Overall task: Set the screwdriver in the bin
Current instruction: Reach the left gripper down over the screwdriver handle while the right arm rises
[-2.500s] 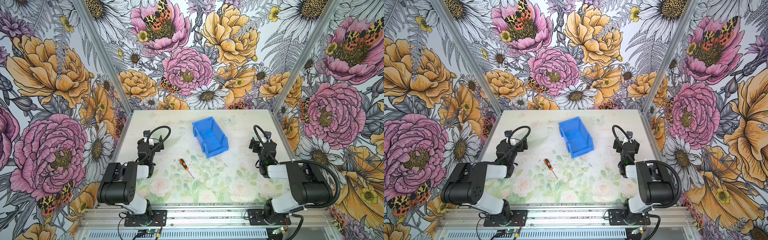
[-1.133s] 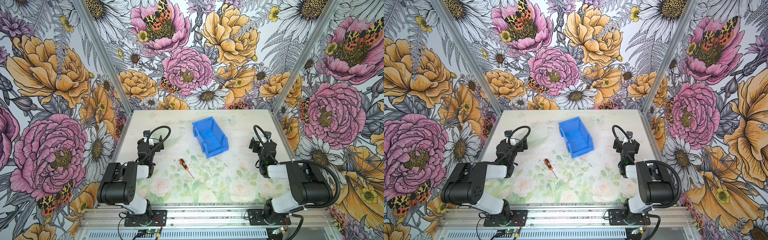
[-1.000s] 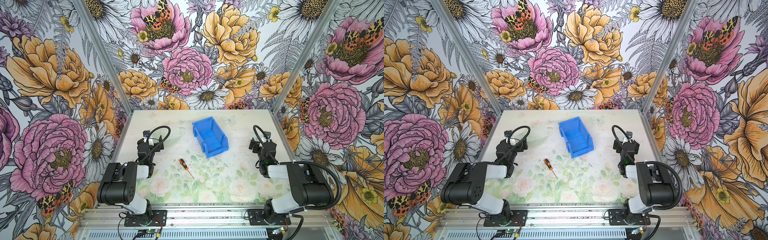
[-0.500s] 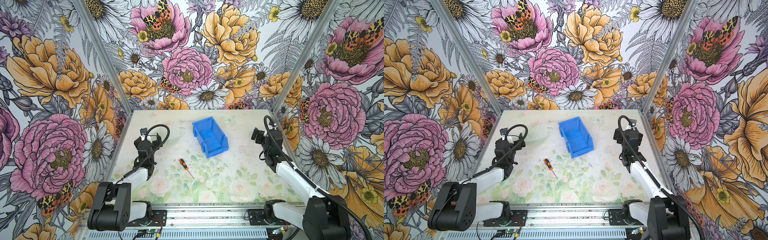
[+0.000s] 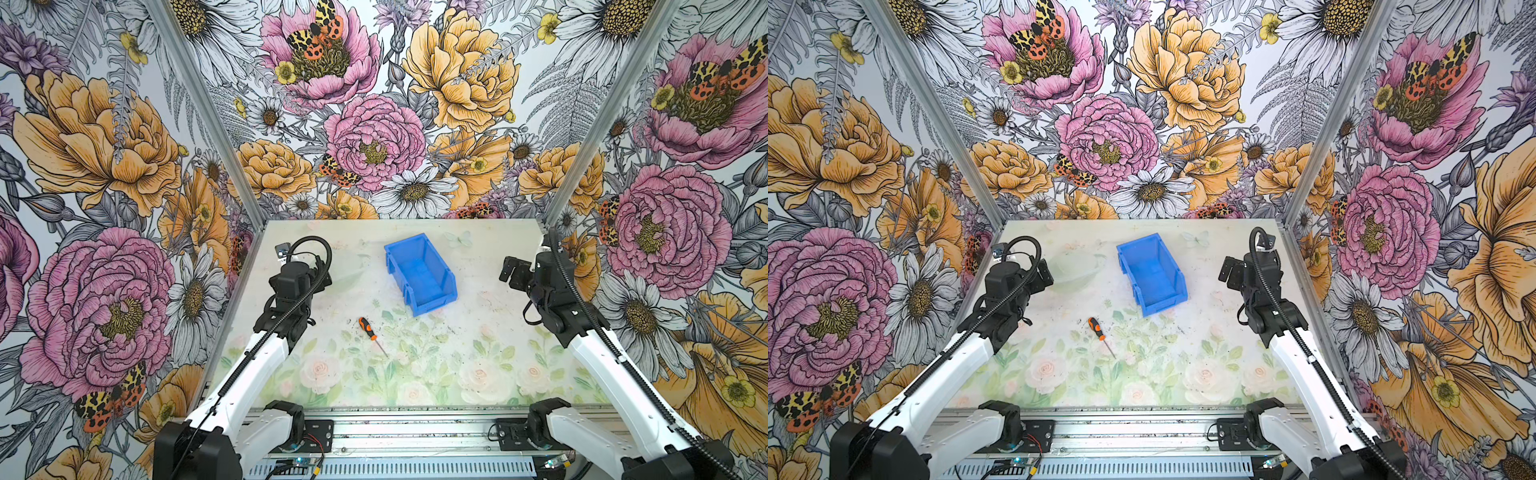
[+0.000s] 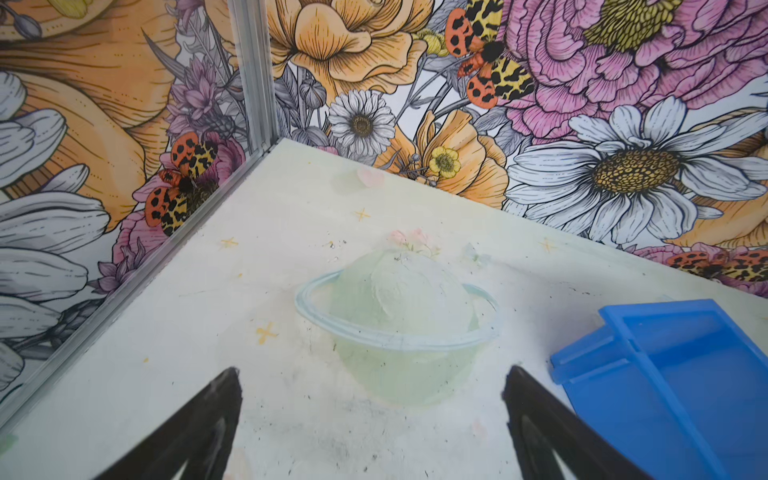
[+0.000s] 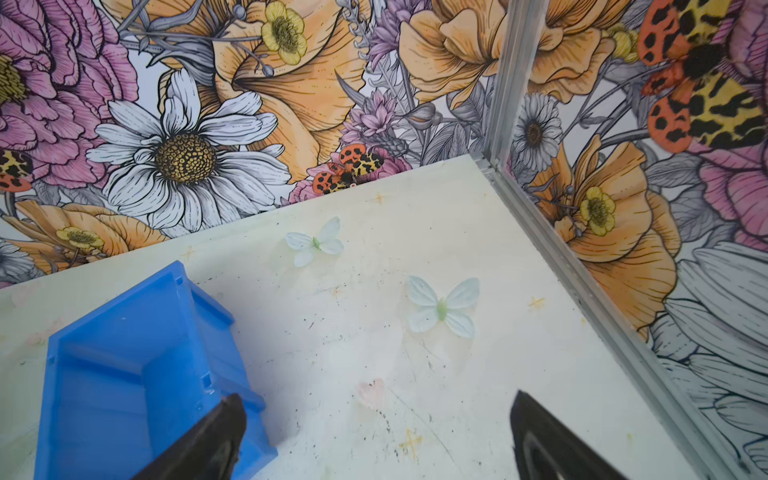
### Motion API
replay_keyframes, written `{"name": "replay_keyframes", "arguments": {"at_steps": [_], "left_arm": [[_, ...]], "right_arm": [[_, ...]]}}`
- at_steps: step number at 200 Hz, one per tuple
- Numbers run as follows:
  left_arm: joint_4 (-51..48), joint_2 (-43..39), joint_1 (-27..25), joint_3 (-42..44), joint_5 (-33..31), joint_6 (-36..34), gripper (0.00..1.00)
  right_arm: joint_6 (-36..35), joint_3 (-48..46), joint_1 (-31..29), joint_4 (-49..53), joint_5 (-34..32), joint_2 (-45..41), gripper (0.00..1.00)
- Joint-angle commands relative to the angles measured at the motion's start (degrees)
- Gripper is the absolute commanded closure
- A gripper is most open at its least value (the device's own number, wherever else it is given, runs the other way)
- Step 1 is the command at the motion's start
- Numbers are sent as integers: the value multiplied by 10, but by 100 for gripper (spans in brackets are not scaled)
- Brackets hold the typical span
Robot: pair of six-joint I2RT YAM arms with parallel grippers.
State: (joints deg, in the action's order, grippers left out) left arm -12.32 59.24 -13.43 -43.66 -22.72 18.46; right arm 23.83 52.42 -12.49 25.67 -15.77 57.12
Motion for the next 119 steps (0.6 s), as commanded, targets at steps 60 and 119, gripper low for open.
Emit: {"name": "replay_keyframes", "arguments": {"at_steps": [60, 119], "left_arm": [[-316, 60, -94, -99, 60, 223, 1], [-314, 139, -139, -108, 79, 287, 1]], "right_arm": [[33, 72, -48, 144, 94, 58, 0], [15, 75, -74, 143, 116, 96, 1]]}}
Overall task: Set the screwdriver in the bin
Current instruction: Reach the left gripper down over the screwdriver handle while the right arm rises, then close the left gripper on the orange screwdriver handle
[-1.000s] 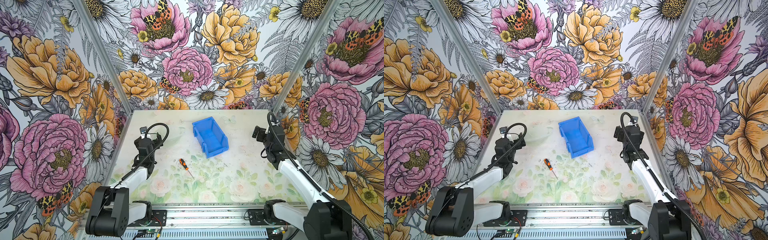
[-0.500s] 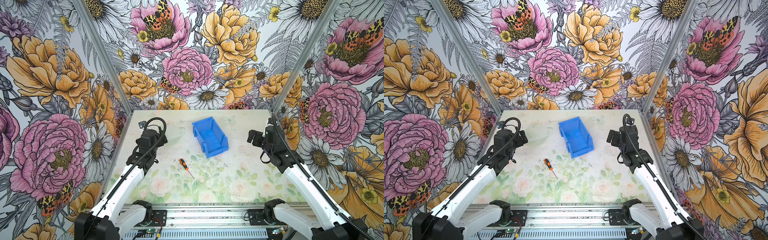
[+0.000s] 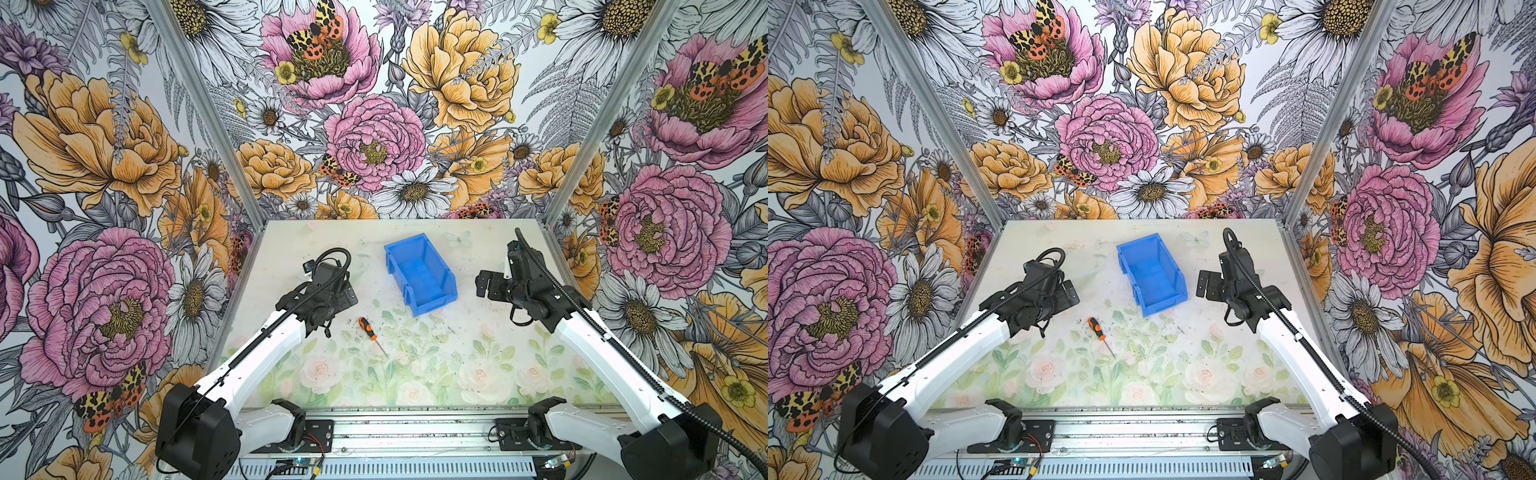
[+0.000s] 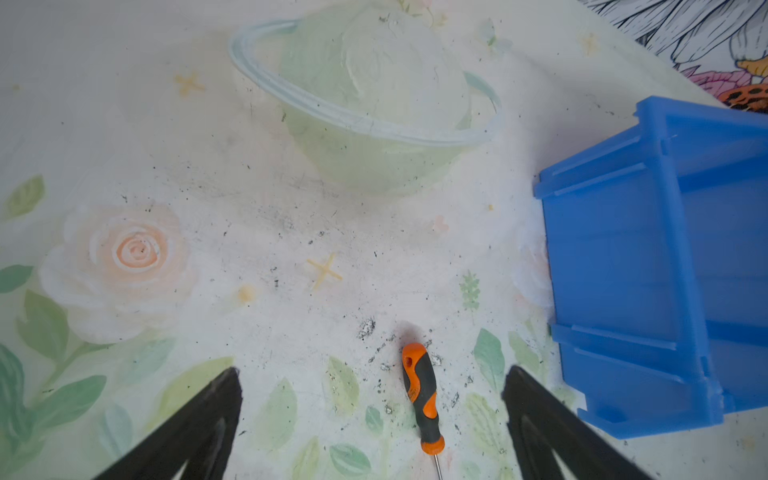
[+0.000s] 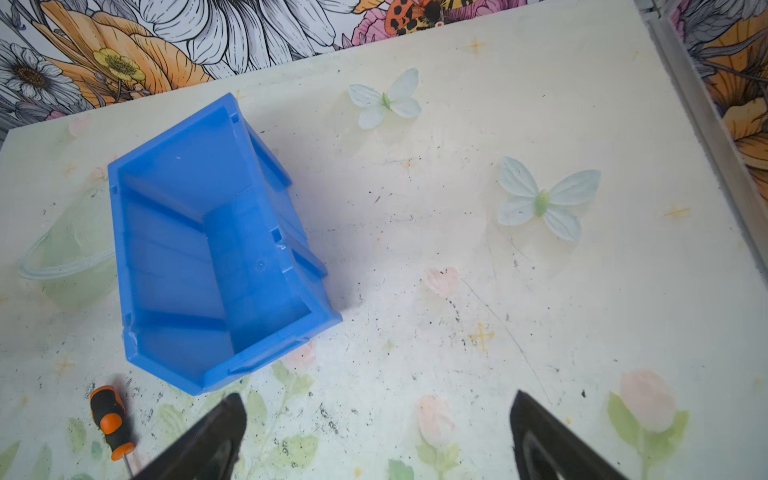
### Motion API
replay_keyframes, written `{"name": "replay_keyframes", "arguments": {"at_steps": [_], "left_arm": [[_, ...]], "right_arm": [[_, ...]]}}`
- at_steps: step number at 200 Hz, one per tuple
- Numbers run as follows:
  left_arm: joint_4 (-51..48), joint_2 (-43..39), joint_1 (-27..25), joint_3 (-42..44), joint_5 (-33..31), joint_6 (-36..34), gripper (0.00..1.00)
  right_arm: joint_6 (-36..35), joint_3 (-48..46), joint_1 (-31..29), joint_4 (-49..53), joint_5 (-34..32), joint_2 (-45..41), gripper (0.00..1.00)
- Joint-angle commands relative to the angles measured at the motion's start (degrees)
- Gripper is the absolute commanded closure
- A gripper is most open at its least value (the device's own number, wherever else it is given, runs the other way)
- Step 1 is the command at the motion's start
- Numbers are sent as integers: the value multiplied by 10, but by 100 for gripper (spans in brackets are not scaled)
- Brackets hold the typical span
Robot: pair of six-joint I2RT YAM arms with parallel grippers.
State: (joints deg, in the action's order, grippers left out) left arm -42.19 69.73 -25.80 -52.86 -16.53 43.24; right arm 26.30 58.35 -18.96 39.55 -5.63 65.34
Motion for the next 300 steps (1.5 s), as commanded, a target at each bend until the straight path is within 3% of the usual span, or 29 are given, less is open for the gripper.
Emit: {"name": "replay_keyframes", "arguments": {"at_steps": [1, 63, 132, 196, 300], "left_arm": [[-16, 36, -16, -17, 18, 39, 1], [9, 150, -58, -41, 21, 99, 1], [25, 255, -95, -72, 31, 112, 6], [48, 300, -107, -62, 39, 119, 21], [63, 320, -107, -44, 57, 115, 60]], "right_arm": [[-10, 16, -10, 4, 14, 14, 1], [-35, 23, -16, -24, 56, 45, 1], [-43, 12, -16, -26, 49, 31, 1], [-28, -3, -16, -27, 37, 16, 1], [-13, -6, -16, -26, 19, 15, 1]]}}
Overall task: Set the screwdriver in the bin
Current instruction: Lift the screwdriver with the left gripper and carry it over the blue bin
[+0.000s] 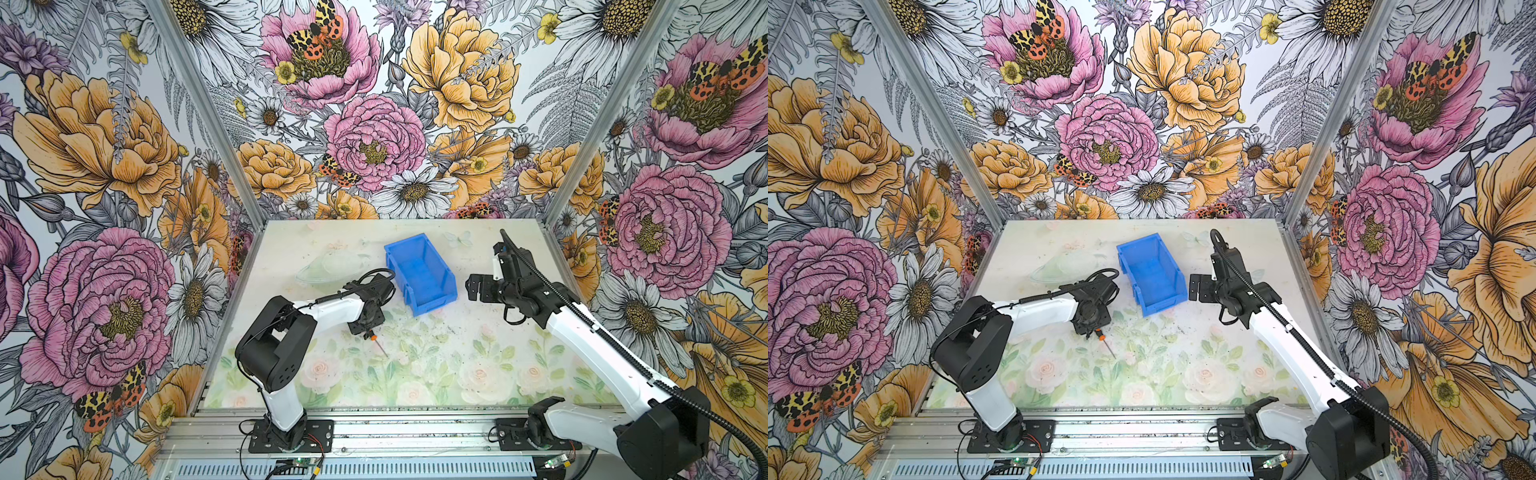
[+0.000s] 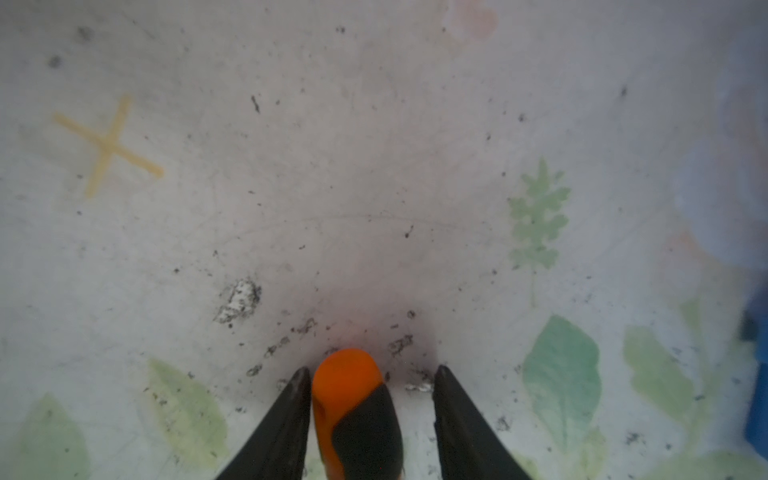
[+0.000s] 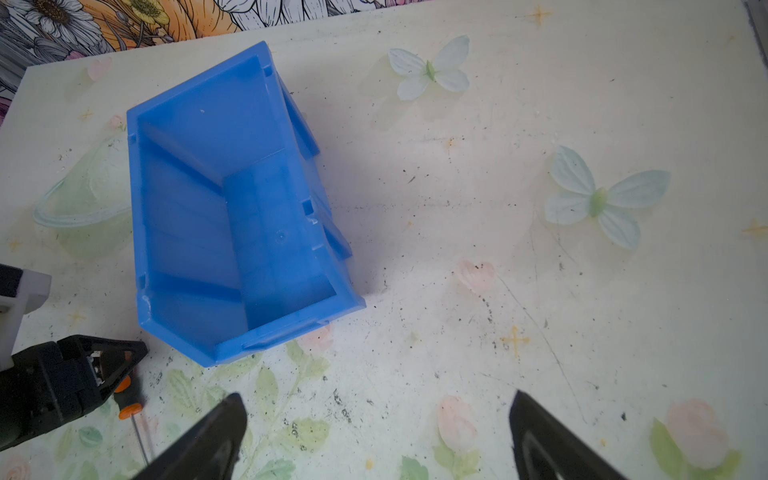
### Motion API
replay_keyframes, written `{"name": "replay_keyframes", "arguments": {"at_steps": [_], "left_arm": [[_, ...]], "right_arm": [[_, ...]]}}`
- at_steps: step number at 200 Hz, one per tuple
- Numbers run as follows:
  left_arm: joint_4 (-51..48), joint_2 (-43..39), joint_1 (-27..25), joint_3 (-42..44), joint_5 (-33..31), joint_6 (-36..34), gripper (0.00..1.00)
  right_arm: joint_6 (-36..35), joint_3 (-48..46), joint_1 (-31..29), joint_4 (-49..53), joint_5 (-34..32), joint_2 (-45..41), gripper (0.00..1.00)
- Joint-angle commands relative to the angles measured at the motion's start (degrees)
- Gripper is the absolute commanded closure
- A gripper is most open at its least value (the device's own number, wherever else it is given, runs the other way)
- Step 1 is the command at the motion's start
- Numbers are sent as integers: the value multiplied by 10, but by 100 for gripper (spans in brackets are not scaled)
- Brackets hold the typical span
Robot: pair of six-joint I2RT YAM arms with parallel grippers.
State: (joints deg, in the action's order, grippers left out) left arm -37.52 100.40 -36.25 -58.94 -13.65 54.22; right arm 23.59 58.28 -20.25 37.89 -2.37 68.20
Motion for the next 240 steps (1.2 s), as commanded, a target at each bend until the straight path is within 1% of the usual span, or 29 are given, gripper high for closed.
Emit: {"name": "replay_keyframes", "arguments": {"at_steps": [1, 42, 94, 129, 182, 209, 240], "left_arm": [[17, 13, -3, 16, 28, 5, 60], [17, 6, -2, 9, 28, 1, 78], [14, -30, 8, -2, 33, -6, 88], [2, -61, 16, -24, 34, -12, 90], [-32, -88, 29, -93, 46, -23, 92], [-38, -91, 28, -143, 55, -30, 91], [-45, -70, 30, -215, 76, -33, 91]], "right_arm": [[14, -6, -3, -9, -14, -13, 1], [16, -11, -2, -10, -24, -25, 1], [19, -8, -3, -10, -33, -27, 0], [20, -2, -3, -11, -40, -23, 0], [21, -9, -2, -30, -54, -40, 0], [26, -9, -1, -39, -68, -48, 1], [32, -6, 2, -47, -68, -47, 0]]}}
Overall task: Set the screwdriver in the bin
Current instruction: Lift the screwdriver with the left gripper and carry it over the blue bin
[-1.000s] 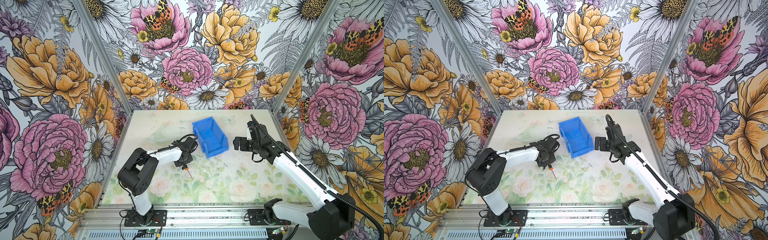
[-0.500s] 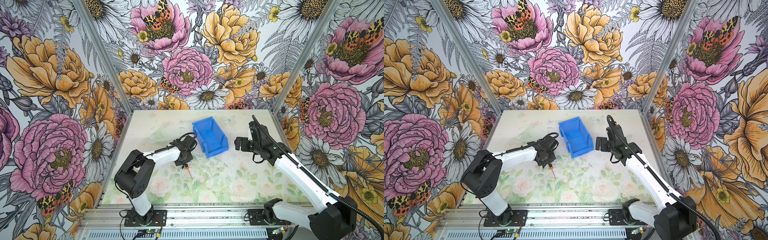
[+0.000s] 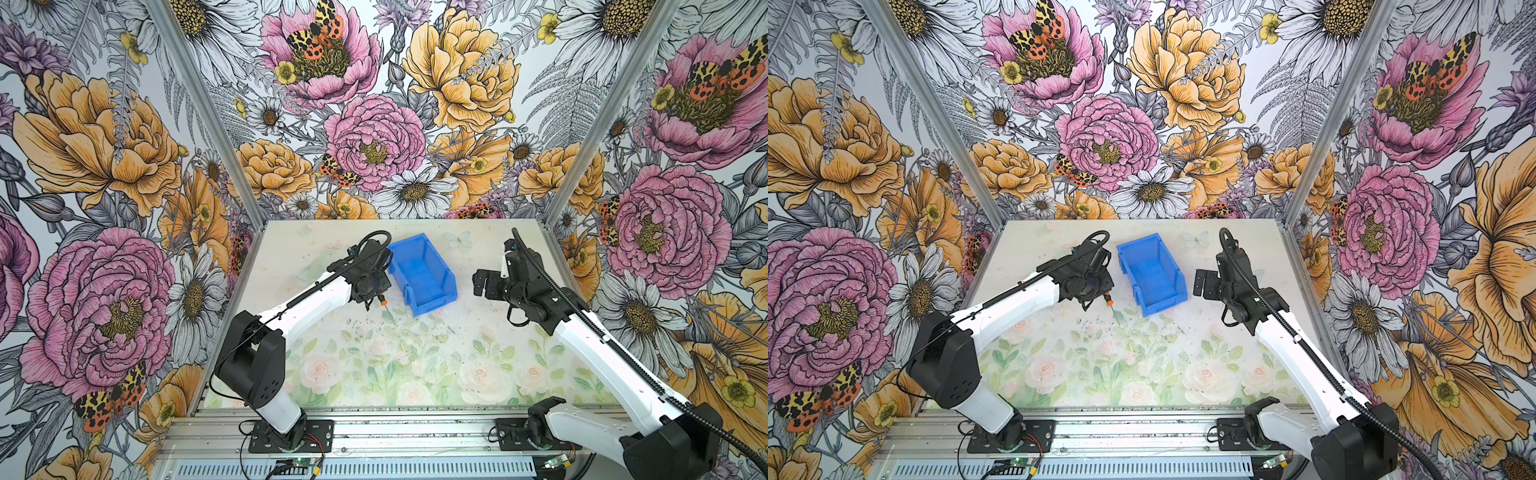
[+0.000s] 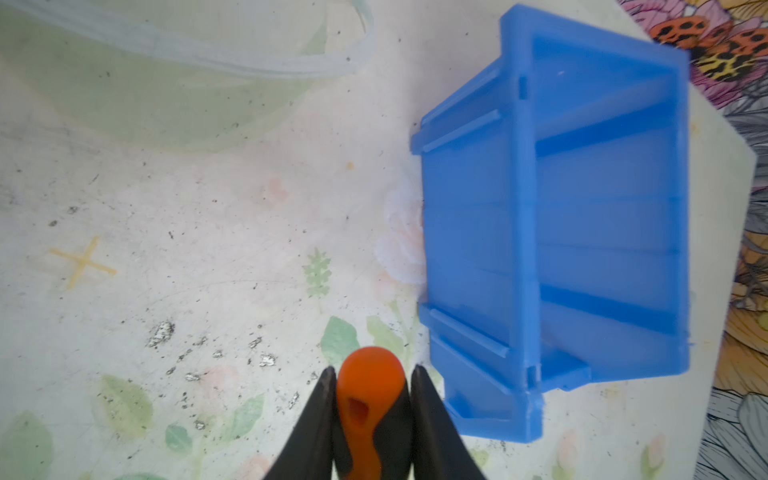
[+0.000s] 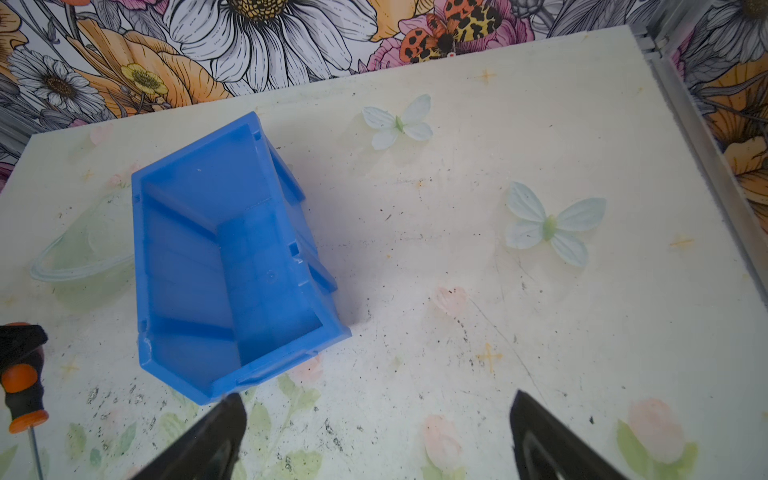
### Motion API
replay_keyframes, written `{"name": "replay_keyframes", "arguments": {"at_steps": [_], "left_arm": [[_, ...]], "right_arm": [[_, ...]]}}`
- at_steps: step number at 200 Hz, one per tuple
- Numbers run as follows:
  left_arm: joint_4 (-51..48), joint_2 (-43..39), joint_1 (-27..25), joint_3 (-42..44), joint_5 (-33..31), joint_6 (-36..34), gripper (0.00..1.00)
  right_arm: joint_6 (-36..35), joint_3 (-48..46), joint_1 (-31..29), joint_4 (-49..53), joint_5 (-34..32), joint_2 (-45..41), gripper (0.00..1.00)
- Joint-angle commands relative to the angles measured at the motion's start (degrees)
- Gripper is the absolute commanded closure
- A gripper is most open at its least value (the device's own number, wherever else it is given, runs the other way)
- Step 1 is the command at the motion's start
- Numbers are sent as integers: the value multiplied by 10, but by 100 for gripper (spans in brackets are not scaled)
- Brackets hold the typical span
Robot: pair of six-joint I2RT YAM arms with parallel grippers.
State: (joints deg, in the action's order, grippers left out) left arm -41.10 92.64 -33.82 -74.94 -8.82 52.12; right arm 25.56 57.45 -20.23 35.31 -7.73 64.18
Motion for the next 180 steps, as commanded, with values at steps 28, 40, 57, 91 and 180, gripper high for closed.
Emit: {"name": "replay_keyframes", "arguments": {"at_steps": [28, 40, 57, 91, 180], "left_arm": [[-11, 44, 6, -122, 38, -19, 91], [-11, 64, 7, -147, 41, -24, 91], [-10, 92, 9, -181, 49, -29, 91], [-10, 153, 11, -238, 65, -38, 91], [-9, 256, 27, -320, 78, -47, 89]], "right_arm": [[10, 6, 6, -24, -15, -6, 1], [8, 8, 8, -24, -15, -5, 1], [7, 11, 12, -24, -14, -5, 1], [8, 13, 18, -24, -12, -4, 1], [12, 14, 21, -24, -12, -1, 0]]}}
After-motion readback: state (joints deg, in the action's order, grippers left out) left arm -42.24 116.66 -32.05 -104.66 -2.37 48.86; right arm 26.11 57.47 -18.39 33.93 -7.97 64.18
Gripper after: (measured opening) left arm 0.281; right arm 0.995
